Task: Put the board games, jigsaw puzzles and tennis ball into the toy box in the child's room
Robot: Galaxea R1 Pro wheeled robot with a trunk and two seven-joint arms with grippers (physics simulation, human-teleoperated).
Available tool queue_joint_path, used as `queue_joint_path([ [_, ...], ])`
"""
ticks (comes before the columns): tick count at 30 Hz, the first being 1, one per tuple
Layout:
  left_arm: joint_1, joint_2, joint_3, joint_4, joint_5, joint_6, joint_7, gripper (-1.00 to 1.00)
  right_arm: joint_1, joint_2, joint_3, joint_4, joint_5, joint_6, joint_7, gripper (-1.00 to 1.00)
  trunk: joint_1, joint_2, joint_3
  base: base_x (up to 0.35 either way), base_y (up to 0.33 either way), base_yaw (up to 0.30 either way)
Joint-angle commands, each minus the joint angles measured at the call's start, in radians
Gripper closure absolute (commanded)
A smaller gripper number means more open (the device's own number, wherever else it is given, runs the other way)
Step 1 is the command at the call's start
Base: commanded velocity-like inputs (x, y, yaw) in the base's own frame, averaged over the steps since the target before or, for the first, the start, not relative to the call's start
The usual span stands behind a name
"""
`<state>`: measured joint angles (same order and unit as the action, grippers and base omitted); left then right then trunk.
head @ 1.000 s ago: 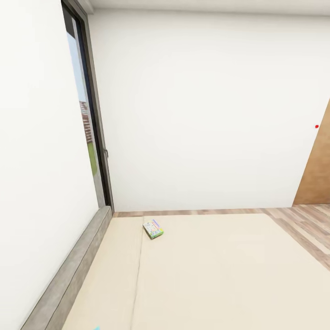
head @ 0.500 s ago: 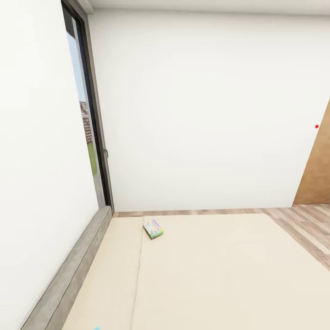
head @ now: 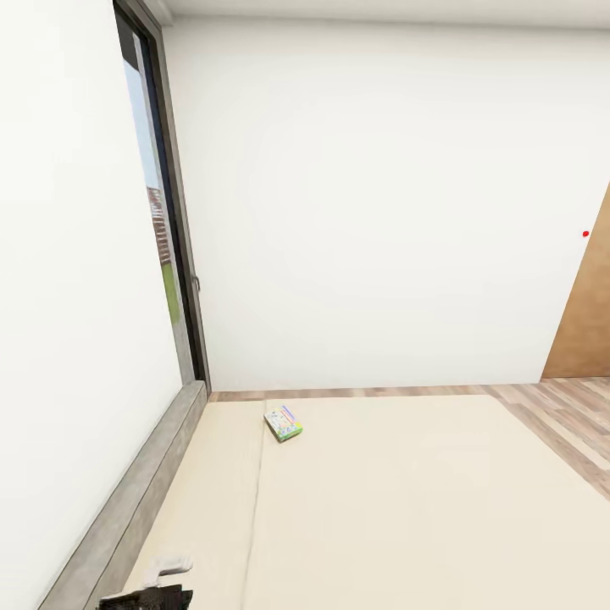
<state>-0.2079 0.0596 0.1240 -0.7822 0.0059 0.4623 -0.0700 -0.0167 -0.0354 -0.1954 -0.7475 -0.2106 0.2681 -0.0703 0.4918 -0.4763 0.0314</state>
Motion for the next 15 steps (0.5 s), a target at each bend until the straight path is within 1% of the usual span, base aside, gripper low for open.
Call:
queue_joint_path([
  [1,-0.008,-0.001,0.003,0.004,0.000,0.006,0.001,-1.00,-0.001,0.000,0.001,-0.018,-0.012,0.020,-0.017,-1.00,0.000,-0.001,-0.001,0.000,0.000,0.000],
  [3,-0.023,-0.001,0.003,0.015,0.001,0.006,0.015,-1.00,-0.007,0.000,0.001,-0.042,-0.013,0.043,-0.043,-1.00,0.000,-0.001,-0.001,0.000,0.000,0.000],
  [4,-0.040,-0.001,0.003,0.028,0.001,0.007,0.031,-1.00,-0.016,0.000,0.001,-0.064,-0.015,0.060,-0.075,-1.00,0.000,-0.001,-0.001,0.000,0.000,0.000],
  [6,-0.060,0.000,0.003,0.042,0.001,0.007,0.046,-1.00,-0.029,0.001,0.001,-0.080,-0.016,0.072,-0.109,-1.00,0.000,-0.001,-0.001,0.000,0.000,0.000],
  [7,-0.081,0.000,0.003,0.058,0.001,0.007,0.059,-1.00,-0.045,0.001,0.002,-0.090,-0.017,0.080,-0.141,-1.00,0.000,-0.001,-0.001,0.000,0.000,0.000],
  [9,-0.104,0.001,0.003,0.075,0.001,0.008,0.069,-1.00,-0.062,0.001,0.004,-0.097,-0.017,0.086,-0.169,-1.00,0.000,-0.001,-0.001,0.000,0.000,0.000],
  [10,-0.126,0.003,0.004,0.095,0.002,0.008,0.075,-1.00,-0.079,0.003,0.005,-0.101,-0.017,0.091,-0.190,-1.00,0.000,-0.001,-0.001,0.000,0.000,0.000],
  [11,-0.138,0.004,0.004,0.106,0.002,0.008,0.077,-1.00,-0.087,0.005,0.005,-0.102,-0.018,0.093,-0.198,-1.00,0.000,-0.001,-0.001,0.000,0.000,0.000],
  [12,-0.162,0.007,0.004,0.130,0.002,0.008,0.080,-1.00,-0.101,0.012,0.006,-0.105,-0.017,0.096,-0.209,-1.00,0.000,-0.001,-0.001,0.000,0.000,0.000],
  [13,-0.175,0.008,0.004,0.141,0.002,0.008,0.081,-1.00,-0.108,0.017,0.006,-0.105,-0.015,0.097,-0.213,-1.00,0.000,-0.001,-0.001,0.000,0.000,0.000],
  [14,-0.201,0.011,0.005,0.164,0.002,0.008,0.083,-1.00,-0.120,0.028,0.007,-0.107,-0.012,0.098,-0.220,-1.00,0.000,-0.001,-0.001,0.000,0.000,0.000],
  [15,-0.214,0.012,0.005,0.177,0.002,0.008,0.083,-1.00,-0.126,0.034,0.007,-0.107,-0.010,0.099,-0.223,-1.00,0.000,-0.001,-0.001,0.000,0.000,0.000],
])
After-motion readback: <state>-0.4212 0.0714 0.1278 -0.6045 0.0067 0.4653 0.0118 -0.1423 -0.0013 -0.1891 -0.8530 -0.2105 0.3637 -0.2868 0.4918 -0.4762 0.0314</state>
